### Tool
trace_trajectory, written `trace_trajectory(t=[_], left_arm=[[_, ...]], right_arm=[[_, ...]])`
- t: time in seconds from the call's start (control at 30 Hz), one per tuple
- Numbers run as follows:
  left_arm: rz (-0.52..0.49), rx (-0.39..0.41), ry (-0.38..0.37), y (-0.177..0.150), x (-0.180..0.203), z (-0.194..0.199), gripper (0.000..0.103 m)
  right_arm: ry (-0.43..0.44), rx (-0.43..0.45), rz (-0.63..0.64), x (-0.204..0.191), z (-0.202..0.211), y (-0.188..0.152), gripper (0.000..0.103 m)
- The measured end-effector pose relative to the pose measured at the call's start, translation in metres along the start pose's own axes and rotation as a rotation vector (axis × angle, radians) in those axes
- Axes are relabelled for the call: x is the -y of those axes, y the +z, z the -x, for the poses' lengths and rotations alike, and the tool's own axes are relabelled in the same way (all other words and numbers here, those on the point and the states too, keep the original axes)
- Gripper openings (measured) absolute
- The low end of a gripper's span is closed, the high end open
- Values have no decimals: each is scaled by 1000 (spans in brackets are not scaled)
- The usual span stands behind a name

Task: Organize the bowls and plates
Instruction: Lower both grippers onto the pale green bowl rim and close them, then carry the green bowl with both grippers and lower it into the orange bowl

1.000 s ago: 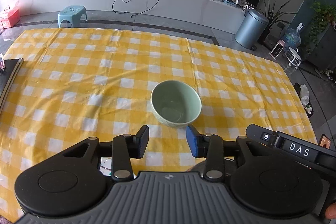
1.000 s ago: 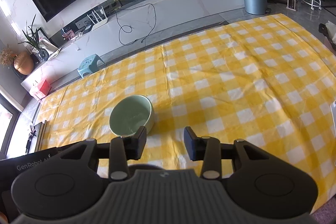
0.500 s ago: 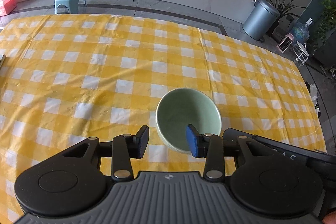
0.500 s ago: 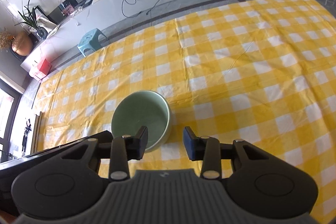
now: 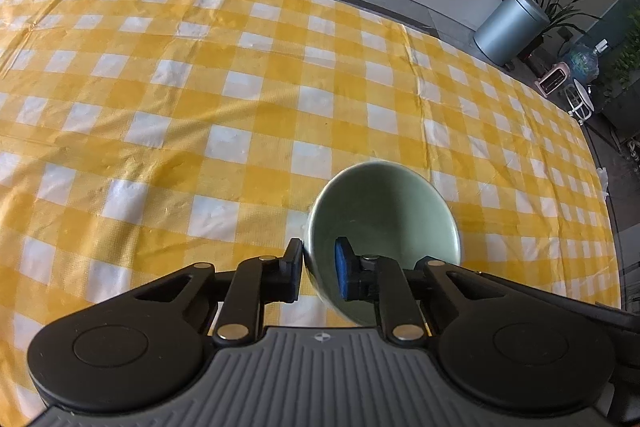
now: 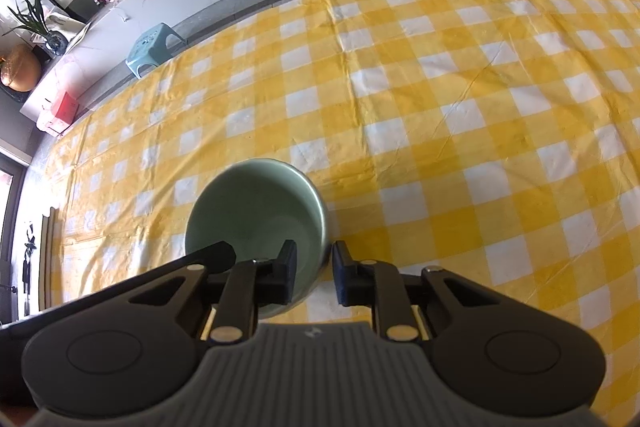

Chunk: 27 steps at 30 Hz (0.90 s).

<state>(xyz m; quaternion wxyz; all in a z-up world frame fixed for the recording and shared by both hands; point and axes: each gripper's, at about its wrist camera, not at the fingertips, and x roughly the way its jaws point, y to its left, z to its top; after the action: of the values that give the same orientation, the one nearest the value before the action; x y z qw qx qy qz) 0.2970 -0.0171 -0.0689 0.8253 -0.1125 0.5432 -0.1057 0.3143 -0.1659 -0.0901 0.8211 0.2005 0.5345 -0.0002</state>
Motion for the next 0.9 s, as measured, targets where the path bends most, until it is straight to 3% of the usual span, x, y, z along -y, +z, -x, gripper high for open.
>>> trace_trajectory(t=[0.2,0.47,0.9], left_arm=[[8,-4,5,2,-4,-9,9],[8,8,-5,3,-5,-9,8],[12,66,-12,-9,4,40,9]], right_arm=[[-13,-12,-9,1,-10,3,11],[-7,-27,-30,4,-17,4,9],[49,19,-23,0,25,-6,8]])
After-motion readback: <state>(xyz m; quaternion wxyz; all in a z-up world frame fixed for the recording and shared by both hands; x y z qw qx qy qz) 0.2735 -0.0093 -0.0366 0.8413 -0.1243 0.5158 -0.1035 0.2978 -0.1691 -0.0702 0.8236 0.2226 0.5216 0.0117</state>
